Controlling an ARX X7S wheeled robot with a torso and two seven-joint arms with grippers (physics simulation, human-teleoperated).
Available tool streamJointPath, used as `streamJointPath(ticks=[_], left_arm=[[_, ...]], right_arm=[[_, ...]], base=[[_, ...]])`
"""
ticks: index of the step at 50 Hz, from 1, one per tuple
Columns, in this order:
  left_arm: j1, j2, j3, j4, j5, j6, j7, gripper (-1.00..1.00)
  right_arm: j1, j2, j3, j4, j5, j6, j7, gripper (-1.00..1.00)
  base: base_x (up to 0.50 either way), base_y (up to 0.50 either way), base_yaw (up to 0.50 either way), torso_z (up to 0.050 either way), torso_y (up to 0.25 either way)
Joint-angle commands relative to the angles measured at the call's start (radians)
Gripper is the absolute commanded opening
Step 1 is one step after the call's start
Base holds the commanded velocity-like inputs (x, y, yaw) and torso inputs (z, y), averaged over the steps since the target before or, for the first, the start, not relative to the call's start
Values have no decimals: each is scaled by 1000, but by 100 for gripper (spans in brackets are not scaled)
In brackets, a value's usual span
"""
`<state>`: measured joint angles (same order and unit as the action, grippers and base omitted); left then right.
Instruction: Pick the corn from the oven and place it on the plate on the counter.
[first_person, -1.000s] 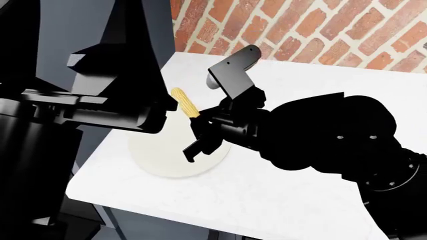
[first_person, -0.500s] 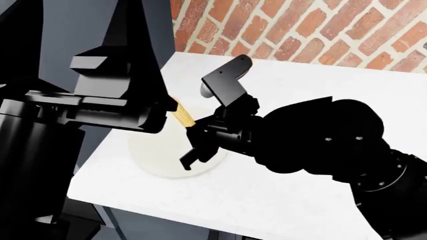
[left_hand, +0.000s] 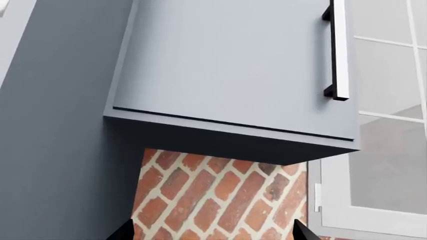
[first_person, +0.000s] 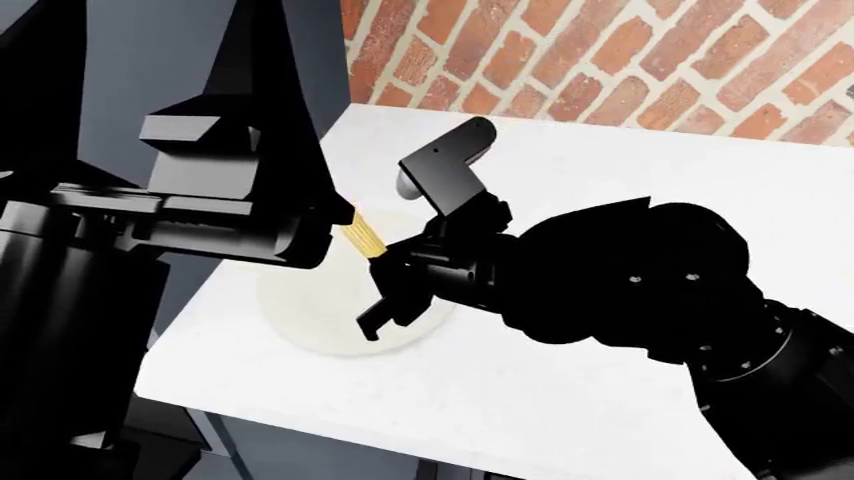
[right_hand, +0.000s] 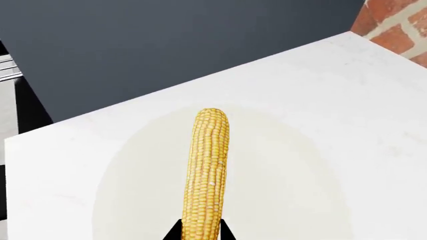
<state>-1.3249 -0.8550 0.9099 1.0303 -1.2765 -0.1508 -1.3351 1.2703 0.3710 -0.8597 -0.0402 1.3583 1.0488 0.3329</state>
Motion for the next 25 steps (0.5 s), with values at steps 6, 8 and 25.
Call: streamJointPath(ticks=[6, 8, 25], left_arm=[[-6, -3, 11, -4, 2, 11, 3, 100], [-6, -4, 12, -4, 3, 12, 3, 100], [-4, -16, 22, 3, 13, 26, -2, 100]], right_arm=[[7, -18, -14, 43, -49, -18, -43, -100], [9, -20, -18, 51, -55, -22, -50, -100], [22, -37, -36, 92, -81, -37, -80, -100]], base=[[0, 0, 0, 0, 0], [0, 0, 0, 0, 0], [0, 0, 0, 0, 1]])
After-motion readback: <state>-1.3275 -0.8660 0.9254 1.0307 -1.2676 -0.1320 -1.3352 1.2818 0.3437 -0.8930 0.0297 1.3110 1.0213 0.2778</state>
